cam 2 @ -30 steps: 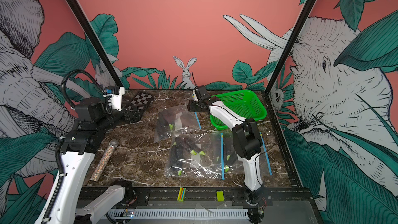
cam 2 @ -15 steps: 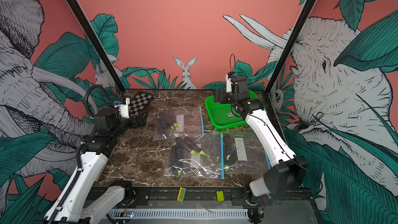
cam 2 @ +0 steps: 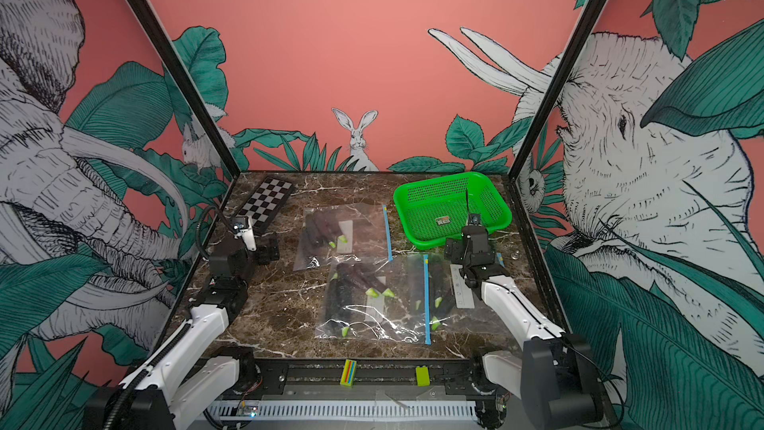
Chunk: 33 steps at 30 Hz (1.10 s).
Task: Place the eggplant in a zip-top bag and seal the zipper
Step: Reset both arms
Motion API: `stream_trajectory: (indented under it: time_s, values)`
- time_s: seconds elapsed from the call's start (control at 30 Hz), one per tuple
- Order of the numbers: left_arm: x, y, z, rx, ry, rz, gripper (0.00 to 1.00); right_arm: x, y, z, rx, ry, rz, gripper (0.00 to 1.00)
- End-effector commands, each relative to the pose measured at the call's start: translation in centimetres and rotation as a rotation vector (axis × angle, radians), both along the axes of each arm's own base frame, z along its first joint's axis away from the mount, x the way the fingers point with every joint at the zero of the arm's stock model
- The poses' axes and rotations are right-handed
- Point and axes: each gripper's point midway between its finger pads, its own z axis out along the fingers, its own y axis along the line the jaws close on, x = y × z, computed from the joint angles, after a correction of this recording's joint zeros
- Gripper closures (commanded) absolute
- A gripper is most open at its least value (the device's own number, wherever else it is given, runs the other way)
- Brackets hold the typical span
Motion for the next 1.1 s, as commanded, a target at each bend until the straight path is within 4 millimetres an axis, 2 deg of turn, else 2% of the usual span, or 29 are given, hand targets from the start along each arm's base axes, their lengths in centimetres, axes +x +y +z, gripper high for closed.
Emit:
stream_trajectory:
  time_s: [0.0, 0.3, 0.6, 0.8, 0.93, 1.07]
  values:
    - [1.3, 1.2, 1.7, 0.067, -0.105, 0.056, 0.01, 2.5, -2.1, 4.3, -0.101, -0.221, -0.082, 0.02]
    - [3.0, 0.6, -4.1, 0.090, -0.039, 0.023, 0.01, 4.2, -2.3, 2.1, -0.170, -0.228, -0.042, 0.02]
    - [4.8, -0.2, -5.6, 0.133, -0.026, -0.031, 0.01, 4.3, -2.9, 0.4, -0.114, -0.267, -0.031, 0.02]
    - [5.8, -0.7, -7.0, 0.135, 0.005, -0.064, 0.01, 4.8, -2.4, -2.2, -0.088, -0.267, 0.015, 0.02]
    - [6.3, -0.6, -7.5, 0.134, 0.018, -0.056, 0.01, 5.1, -1.4, -2.5, -0.076, -0.250, 0.082, 0.02]
    - [6.5, -0.4, -7.6, 0.119, 0.024, -0.055, 0.01, 5.3, -1.4, -2.6, -0.063, -0.245, 0.089, 0.02]
